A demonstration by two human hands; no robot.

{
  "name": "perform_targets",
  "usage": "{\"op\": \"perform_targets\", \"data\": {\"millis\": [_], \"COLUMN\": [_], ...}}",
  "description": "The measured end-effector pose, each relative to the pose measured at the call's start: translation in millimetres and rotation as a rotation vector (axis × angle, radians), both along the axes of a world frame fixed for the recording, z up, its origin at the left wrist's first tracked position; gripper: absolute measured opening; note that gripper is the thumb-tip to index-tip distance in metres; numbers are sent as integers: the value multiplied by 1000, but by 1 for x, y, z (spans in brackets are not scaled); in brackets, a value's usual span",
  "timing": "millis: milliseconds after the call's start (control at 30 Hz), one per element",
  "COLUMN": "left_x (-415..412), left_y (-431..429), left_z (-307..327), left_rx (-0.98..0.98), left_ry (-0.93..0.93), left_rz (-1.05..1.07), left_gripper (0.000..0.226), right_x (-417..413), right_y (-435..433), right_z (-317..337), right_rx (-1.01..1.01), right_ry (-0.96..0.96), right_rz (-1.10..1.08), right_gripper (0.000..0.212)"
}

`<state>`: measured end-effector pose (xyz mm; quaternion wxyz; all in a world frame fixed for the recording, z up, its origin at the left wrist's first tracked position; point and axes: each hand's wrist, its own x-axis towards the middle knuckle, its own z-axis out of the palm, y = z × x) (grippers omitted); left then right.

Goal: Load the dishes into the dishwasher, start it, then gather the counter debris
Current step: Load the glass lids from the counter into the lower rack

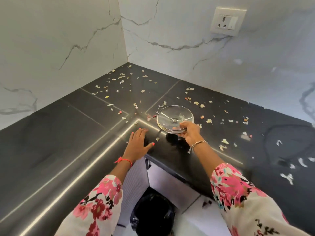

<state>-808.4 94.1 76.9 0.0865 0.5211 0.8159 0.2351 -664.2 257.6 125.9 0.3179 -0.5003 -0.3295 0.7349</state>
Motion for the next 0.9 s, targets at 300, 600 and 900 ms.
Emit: {"op": "perform_targets", "data": {"millis": [300, 600, 900], "left_x": [118, 262, 387], "left_y": [-166, -355, -458], "left_z": [-50, -101, -130], "left_rx": [-32, -244, -464], "left_ry": [-42, -137, 4], "left_rz": [-86, -234, -452], "left_gripper": [67, 69, 100], "right_x": [147, 321, 471], "right_y": [-173, -399, -547], "right_z": [-36, -109, -180], "right_rx": [50, -128, -319], "right_ry": [48, -96, -252], "right_rz": [10, 3, -86], "right_gripper": [23, 29, 38]}}
